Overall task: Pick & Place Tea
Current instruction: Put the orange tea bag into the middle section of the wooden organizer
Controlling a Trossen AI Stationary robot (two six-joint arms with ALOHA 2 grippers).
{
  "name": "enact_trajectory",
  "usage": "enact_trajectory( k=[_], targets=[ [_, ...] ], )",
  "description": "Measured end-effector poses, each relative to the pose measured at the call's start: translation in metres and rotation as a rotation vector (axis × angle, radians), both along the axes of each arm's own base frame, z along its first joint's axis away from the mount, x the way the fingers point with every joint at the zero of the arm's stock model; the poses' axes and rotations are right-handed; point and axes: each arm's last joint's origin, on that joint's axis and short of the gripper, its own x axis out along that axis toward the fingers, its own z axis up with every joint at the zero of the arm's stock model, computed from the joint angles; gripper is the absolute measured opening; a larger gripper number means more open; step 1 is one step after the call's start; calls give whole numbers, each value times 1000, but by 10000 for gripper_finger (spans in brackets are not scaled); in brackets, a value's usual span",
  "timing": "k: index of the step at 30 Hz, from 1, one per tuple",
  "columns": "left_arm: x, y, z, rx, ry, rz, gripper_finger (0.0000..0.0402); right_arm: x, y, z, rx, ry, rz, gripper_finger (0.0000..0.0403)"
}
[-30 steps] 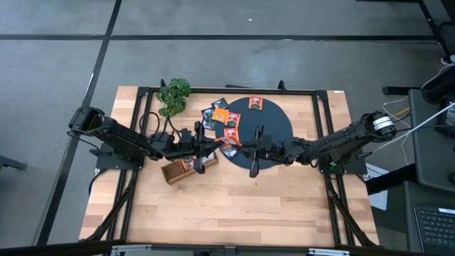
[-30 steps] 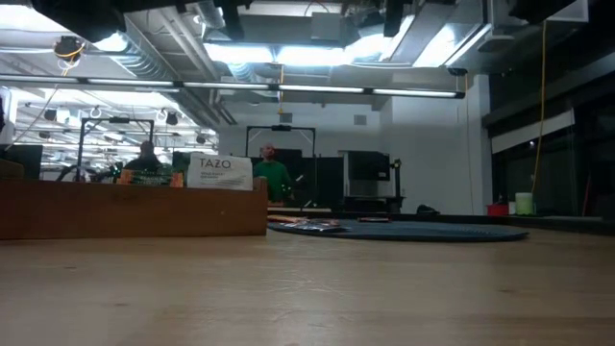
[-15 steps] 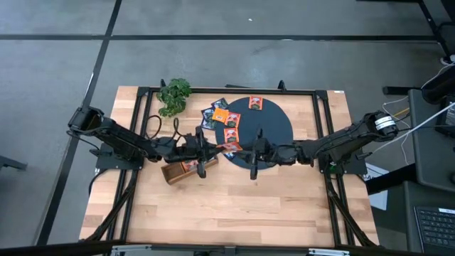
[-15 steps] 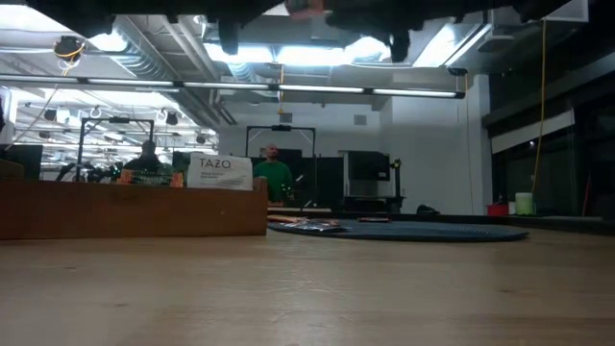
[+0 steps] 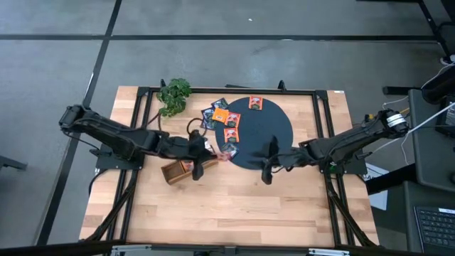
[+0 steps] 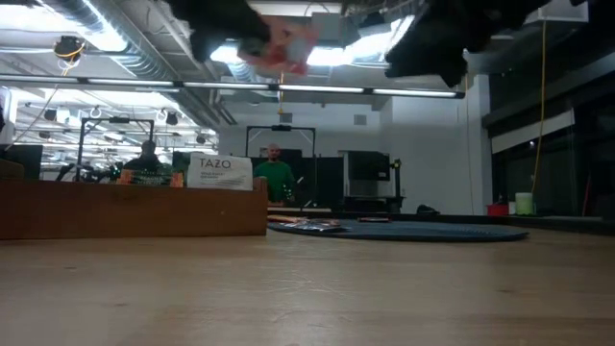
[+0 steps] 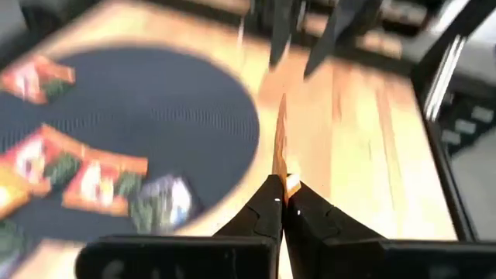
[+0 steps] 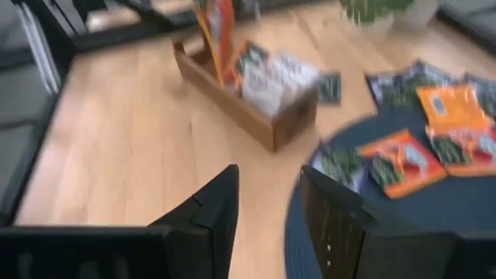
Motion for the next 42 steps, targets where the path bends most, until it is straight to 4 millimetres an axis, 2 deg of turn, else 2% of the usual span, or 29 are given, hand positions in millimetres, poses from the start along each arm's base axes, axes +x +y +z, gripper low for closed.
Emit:
enact_trajectory(
  k=[9, 14, 21, 25, 30, 34, 42],
  targets=[
    [-13, -1, 15, -180, 257, -14, 3, -18, -3, -22, 35, 262, -88, 140],
    [-15, 4, 10, -314, 355, -30, 3, -23, -5, -26, 45, 321, -120, 140],
    [-9, 15, -11, -409, 535, -24, 3, -23, -5, -26, 44, 326, -122, 140],
    [-7, 18, -18, -418, 635, -31, 3, -23, -5, -26, 43, 326, -122, 140],
    [-11, 25, -11, -353, 788, 43, 3, -23, -5, -26, 43, 327, -121, 140],
    [-9, 32, -12, -344, 848, 48, 3, -23, -5, -26, 42, 328, -121, 140],
    [0, 50, -35, -334, 987, 49, 3, -24, -5, -27, 36, 326, -126, 140]
  ],
)
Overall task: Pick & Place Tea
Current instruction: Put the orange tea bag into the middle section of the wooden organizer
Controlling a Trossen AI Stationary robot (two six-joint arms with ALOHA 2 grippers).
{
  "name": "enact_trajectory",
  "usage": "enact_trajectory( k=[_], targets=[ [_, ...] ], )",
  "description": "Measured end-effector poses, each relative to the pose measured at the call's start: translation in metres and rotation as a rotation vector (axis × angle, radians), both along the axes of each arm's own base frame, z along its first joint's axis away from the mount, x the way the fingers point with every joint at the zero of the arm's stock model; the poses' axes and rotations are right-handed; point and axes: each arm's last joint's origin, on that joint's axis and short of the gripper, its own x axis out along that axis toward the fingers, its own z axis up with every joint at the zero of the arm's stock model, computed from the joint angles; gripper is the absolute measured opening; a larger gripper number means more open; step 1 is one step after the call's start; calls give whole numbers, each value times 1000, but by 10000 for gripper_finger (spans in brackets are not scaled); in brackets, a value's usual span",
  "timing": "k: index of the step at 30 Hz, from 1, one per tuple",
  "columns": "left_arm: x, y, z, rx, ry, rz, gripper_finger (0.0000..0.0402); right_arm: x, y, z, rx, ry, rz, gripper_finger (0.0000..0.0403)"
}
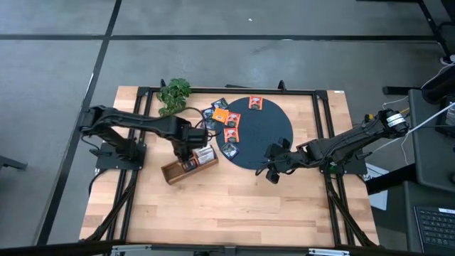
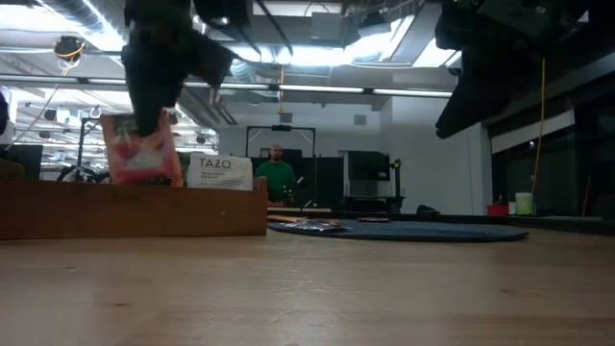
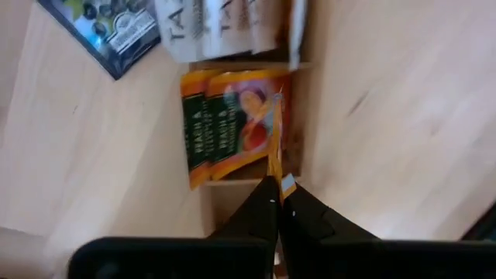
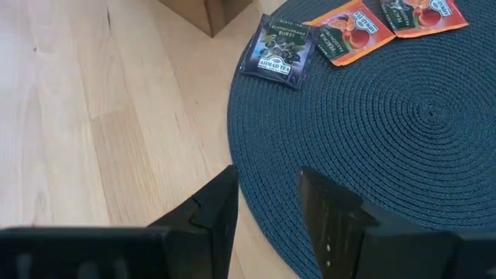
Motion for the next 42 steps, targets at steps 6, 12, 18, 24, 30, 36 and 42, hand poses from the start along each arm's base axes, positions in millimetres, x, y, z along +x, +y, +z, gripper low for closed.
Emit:
enact_trajectory(
  k=[6, 12, 18, 24, 30, 36, 42],
  targets=[
    [8, 6, -15, 3, 50, -44, 3, 0, 0, 0, -2, 6, 0, 140],
    [14, 7, -25, 10, 75, -59, 3, 0, 0, 0, -3, 7, 0, 140],
    [18, 8, -34, 12, 101, -77, 4, -1, 0, 0, -4, 8, 1, 140],
    [21, 8, -37, 13, 91, -78, 4, -1, 0, -1, -8, 11, 4, 140],
    [23, 7, -37, 18, 58, -148, 6, -1, 0, -1, -51, 26, 48, 140],
    [24, 7, -37, 22, 50, -151, 47, -1, -2, 0, -145, 30, 65, 140],
    [23, 8, -37, 20, 59, -135, 100, -1, -2, 0, -175, 41, 99, 140]
  ],
)
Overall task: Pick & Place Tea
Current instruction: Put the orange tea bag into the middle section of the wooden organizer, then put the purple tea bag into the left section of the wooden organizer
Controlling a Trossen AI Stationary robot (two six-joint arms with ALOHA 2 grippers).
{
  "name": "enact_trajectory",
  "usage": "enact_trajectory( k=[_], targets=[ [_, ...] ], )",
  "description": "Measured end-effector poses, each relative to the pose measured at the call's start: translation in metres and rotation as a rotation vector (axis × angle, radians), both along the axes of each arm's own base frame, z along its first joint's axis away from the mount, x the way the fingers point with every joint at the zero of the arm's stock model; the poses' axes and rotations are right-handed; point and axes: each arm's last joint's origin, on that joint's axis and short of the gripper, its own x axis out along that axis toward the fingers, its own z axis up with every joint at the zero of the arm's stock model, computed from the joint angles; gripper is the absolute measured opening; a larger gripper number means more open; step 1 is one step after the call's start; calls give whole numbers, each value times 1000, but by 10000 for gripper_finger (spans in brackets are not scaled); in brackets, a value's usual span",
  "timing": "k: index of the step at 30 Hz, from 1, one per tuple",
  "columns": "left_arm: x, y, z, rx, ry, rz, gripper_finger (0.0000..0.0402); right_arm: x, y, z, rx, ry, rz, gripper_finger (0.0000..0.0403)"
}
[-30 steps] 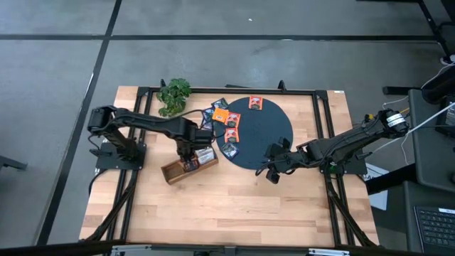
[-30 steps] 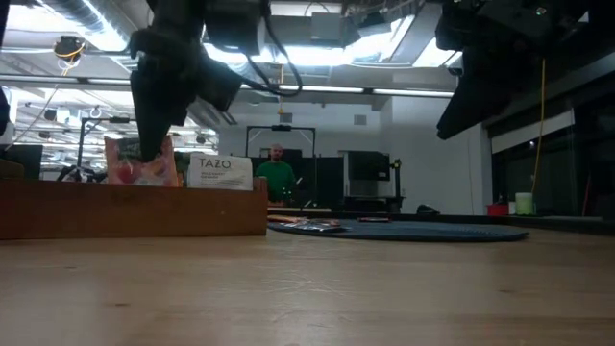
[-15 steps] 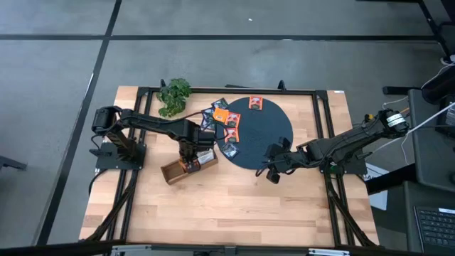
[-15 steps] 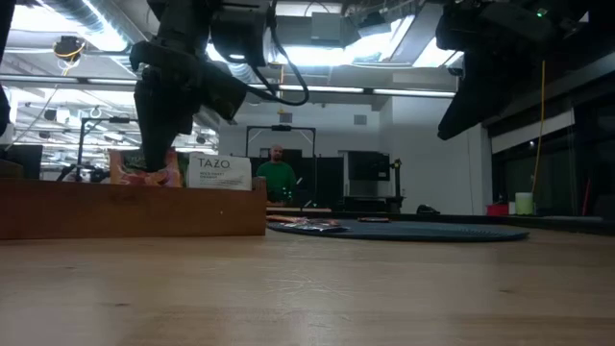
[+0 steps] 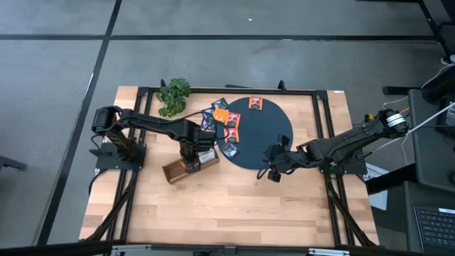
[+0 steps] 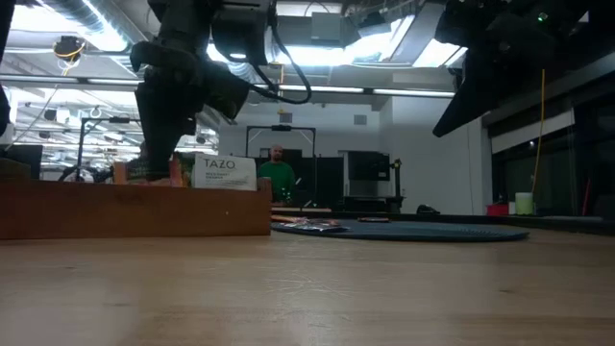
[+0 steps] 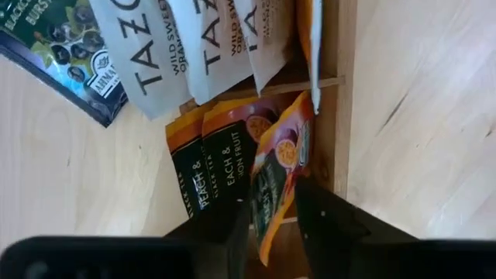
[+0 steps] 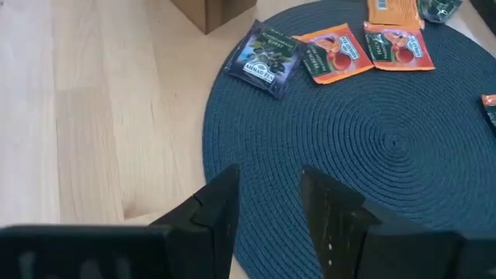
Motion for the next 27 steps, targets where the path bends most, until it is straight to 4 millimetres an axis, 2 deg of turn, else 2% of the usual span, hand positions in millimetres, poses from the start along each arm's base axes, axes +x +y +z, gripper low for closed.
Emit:
enact_trajectory(
  k=[4, 9, 13, 16, 21, 24, 27],
  targets=[
    [-4, 2, 8, 36, -13, 90, 114, 0, 0, 0, 9, -1, -4, 140],
    [-15, -3, 32, 110, -110, 103, 115, -1, 1, -3, 76, -16, -55, 140],
    [-28, -10, 58, 208, -251, 117, 116, -8, 1, -18, 138, -7, -133, 140],
    [-30, -22, 80, 294, -453, 124, 116, -16, 0, -36, 191, -13, -200, 140],
    [-20, -46, 101, 386, -741, 40, 116, -20, -2, -55, 271, -118, -203, 140],
    [-7, -55, 97, 414, -799, -24, 116, -17, -4, -59, 294, -198, -181, 140],
    [14, -59, 82, 440, -810, -61, 116, -16, -9, -60, 305, -216, -173, 140]
  ],
)
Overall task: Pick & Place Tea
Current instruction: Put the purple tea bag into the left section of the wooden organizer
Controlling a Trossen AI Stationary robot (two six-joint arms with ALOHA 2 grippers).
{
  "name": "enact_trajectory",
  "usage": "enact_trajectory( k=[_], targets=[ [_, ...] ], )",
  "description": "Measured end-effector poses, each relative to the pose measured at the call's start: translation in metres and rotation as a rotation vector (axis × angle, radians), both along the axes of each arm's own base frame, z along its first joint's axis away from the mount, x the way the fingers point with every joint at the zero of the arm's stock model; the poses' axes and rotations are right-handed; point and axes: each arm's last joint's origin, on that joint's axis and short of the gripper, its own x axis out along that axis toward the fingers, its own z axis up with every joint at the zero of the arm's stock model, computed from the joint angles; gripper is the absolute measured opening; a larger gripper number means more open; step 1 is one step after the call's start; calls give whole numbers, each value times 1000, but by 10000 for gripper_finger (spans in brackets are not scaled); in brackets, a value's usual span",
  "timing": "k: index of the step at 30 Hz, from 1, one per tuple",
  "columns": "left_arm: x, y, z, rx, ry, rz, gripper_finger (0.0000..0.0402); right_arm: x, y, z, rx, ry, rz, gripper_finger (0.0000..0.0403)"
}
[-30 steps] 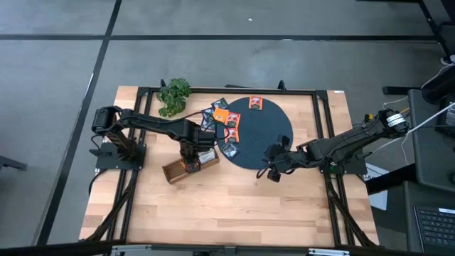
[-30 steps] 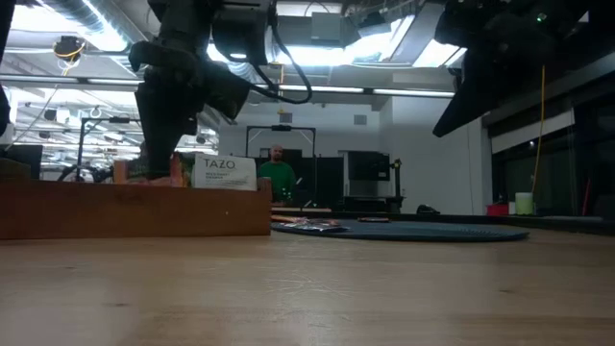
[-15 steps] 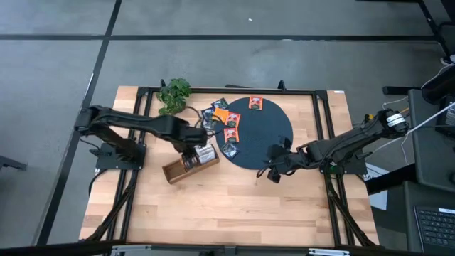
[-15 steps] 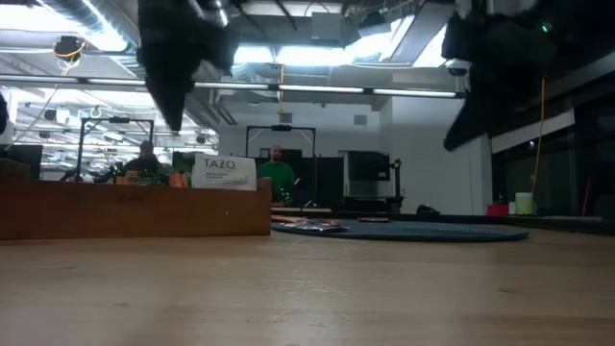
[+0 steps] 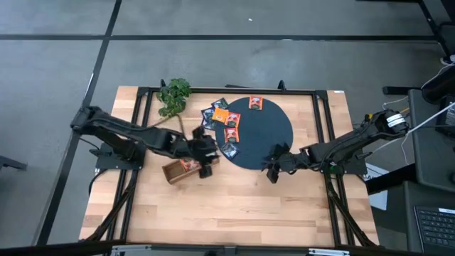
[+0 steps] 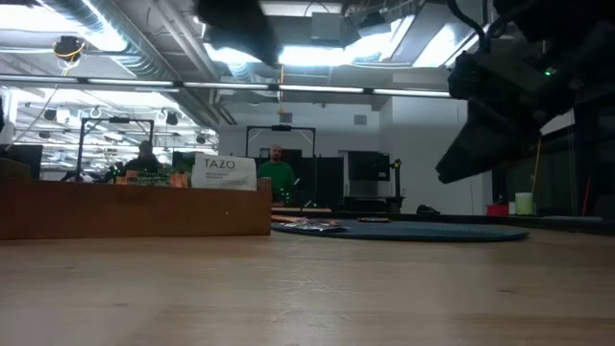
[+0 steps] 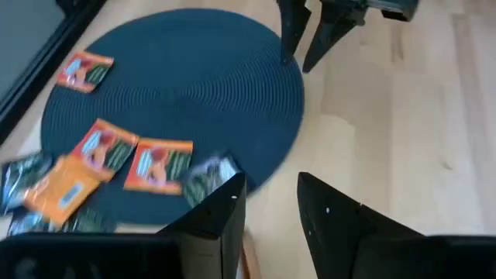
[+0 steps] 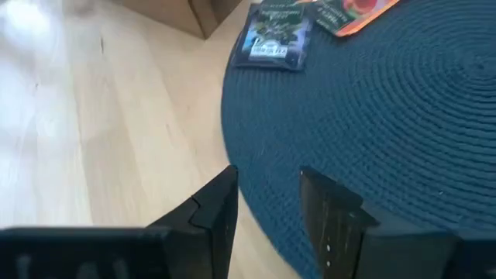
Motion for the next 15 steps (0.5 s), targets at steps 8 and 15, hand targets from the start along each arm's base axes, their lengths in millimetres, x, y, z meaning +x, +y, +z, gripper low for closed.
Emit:
enact_trajectory(
  k=[8, 15],
  targets=[
    [67, 10, -72, 130, 53, 23, 114, 7, -17, 4, -34, -41, -39, 140],
    [83, 25, -89, 125, 142, 45, 93, 13, -23, 6, -15, -86, -45, 140]
  ],
)
